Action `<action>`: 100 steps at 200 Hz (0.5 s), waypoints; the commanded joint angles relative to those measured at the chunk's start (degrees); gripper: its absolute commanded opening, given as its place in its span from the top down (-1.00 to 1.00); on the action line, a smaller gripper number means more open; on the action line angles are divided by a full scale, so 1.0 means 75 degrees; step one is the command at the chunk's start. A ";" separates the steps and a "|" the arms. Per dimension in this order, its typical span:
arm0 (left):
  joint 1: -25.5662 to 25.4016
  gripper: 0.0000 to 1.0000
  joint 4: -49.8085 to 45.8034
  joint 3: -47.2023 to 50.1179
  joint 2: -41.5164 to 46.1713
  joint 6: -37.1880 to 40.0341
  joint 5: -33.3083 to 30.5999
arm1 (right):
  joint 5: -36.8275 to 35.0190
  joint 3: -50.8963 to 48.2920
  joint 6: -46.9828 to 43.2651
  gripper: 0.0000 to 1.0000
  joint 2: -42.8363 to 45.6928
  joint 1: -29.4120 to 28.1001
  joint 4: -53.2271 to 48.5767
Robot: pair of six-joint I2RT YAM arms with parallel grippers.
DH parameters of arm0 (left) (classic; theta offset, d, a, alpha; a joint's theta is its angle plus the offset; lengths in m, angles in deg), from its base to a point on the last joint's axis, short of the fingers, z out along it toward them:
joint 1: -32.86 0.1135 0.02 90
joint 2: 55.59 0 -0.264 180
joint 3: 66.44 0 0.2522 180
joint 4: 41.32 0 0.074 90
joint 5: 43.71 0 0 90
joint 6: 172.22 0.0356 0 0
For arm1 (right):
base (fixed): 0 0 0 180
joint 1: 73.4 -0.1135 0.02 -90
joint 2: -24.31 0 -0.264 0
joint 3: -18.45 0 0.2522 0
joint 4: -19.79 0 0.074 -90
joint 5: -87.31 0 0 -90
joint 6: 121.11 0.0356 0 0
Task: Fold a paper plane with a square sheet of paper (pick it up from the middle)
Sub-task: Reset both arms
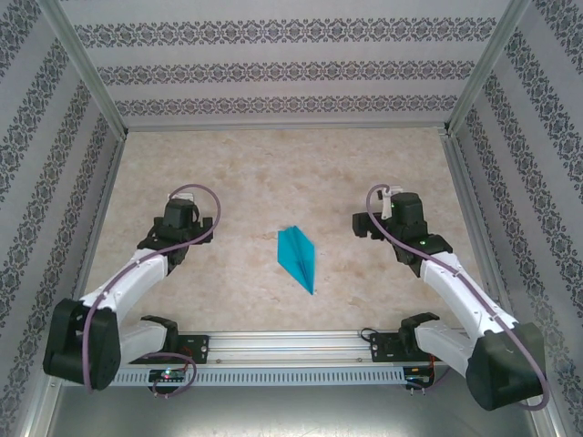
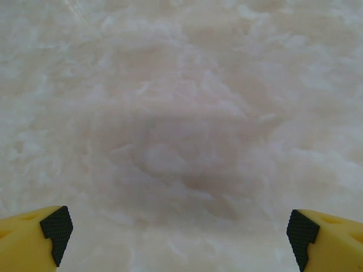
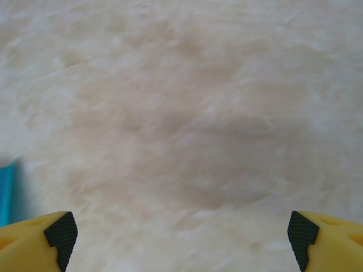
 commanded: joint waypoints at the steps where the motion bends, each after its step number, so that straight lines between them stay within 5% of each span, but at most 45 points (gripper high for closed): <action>1: 0.0298 -1.00 0.1649 0.0187 -0.0497 0.0630 0.0150 | -0.0529 -0.0421 -0.0446 -0.95 -0.0277 0.0424 0.1590; 100: 0.1298 -1.00 0.3945 -0.0338 -0.2617 0.1072 0.2098 | 0.0048 -0.1523 -0.0370 -0.95 -0.2354 0.1915 0.6676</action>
